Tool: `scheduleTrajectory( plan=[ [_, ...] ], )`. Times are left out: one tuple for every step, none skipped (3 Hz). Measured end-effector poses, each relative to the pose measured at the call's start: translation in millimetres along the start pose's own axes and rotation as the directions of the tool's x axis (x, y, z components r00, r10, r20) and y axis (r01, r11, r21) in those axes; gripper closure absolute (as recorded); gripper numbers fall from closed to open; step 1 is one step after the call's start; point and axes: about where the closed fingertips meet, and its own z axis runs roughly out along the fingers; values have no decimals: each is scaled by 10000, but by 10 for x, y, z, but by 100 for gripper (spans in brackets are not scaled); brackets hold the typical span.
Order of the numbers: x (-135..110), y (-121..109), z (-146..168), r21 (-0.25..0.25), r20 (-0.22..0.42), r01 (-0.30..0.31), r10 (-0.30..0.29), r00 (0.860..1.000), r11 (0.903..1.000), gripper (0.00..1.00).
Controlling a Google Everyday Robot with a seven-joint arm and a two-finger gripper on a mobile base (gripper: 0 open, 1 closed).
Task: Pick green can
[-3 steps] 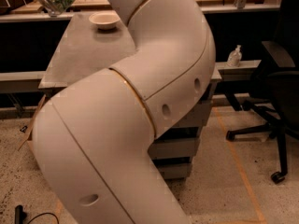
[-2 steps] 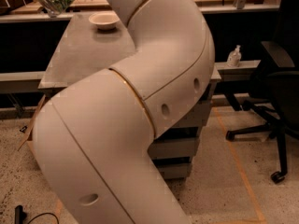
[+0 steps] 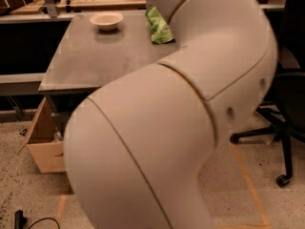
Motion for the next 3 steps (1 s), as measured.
scheduleTrajectory(
  plan=[
    [99, 329, -280, 11, -37, -818, 818, 9966, 9966, 100],
    [152, 900, -725, 316, 320, -2797, 2787, 9598, 9596, 100],
    [97, 1527, -719, -590, 40, -4376, 4385, 8987, 8973, 100]
  ],
)
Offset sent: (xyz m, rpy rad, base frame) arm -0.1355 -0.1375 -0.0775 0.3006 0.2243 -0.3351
